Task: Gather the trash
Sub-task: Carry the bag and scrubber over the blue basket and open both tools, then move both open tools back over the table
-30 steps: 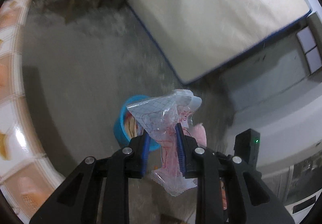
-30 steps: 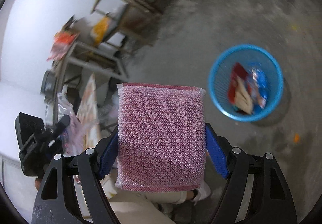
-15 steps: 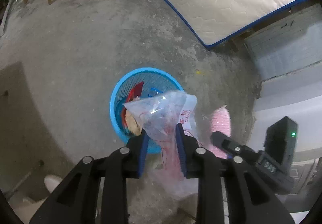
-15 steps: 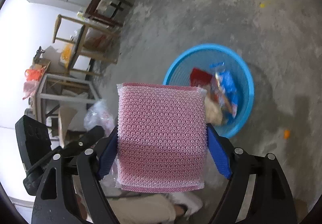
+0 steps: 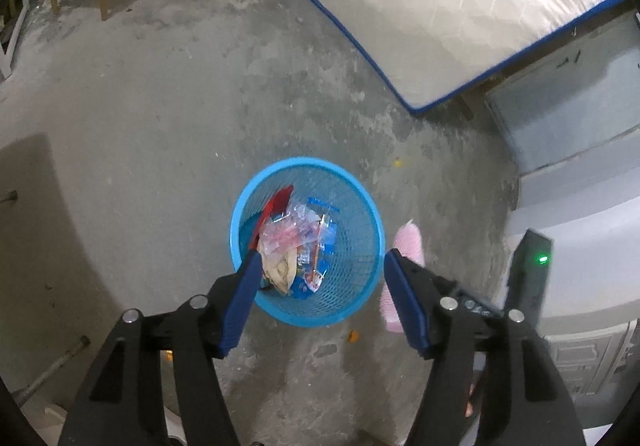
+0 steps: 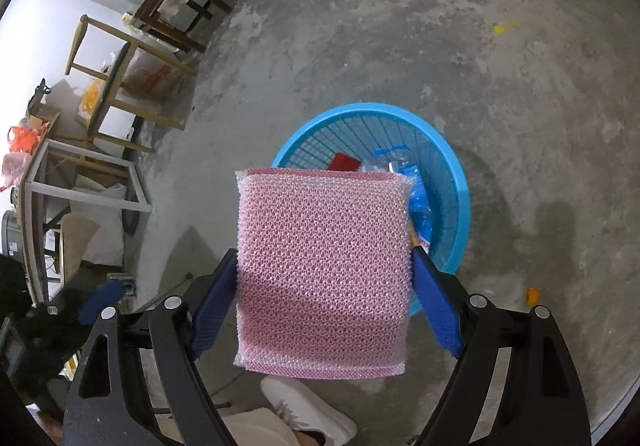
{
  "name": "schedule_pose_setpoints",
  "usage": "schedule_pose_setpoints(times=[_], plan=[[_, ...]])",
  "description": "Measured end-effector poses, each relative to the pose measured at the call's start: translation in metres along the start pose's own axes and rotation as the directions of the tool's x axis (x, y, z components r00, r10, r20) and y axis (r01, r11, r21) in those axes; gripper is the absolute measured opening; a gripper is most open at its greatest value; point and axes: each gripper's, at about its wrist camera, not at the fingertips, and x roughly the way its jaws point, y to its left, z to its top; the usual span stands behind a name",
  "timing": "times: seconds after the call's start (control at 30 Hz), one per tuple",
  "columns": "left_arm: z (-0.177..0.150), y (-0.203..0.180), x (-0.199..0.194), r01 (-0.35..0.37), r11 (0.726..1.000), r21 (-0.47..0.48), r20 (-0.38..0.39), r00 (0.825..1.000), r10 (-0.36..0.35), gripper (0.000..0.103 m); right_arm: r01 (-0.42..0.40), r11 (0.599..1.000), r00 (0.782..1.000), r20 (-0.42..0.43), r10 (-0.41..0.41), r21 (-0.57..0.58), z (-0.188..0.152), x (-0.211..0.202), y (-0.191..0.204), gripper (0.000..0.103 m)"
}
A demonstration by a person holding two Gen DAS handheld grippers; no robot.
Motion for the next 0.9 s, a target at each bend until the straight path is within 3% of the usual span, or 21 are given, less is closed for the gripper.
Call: schedule_pose_setpoints(times=[0.27,0.33,0.47,0.77,0.9], plan=[[-0.013,-0.004,-0.072,0.046,0.999,0.024,0.057,0.997,-0.048,0.064,0.02,0.999,0.999,0.043,-0.018,-0.032,0.01,0.01,0.005,0.087],[-0.027,-0.002,-0.108,0.078,0.996,0.04,0.087,0.993,-0.081,0.07,0.013,0.999,0.998,0.06,-0.011,-0.041,0.013,0.013,0.007,0.089],[-0.058,0.011,-0.183,0.069,0.994,0.089,0.176,0.981,-0.084,0.076,-0.019,1.0,0.997,0.077,0.019,0.0,0.016,0.014,0.006,0.089],[-0.147,0.086,-0.308,-0.011,0.999,0.036,0.409,0.913,-0.004,0.087,-0.124,0.991,0.982,0.141,0.129,-0.049,-0.008,-0.033,0.021,0.089],[-0.203,0.127,-0.357,-0.058,0.998,-0.031,0.503,0.862,0.066,0.092,-0.177,0.98,0.966,0.172,0.191,-0.095,-0.029,-0.068,0.033,0.089]])
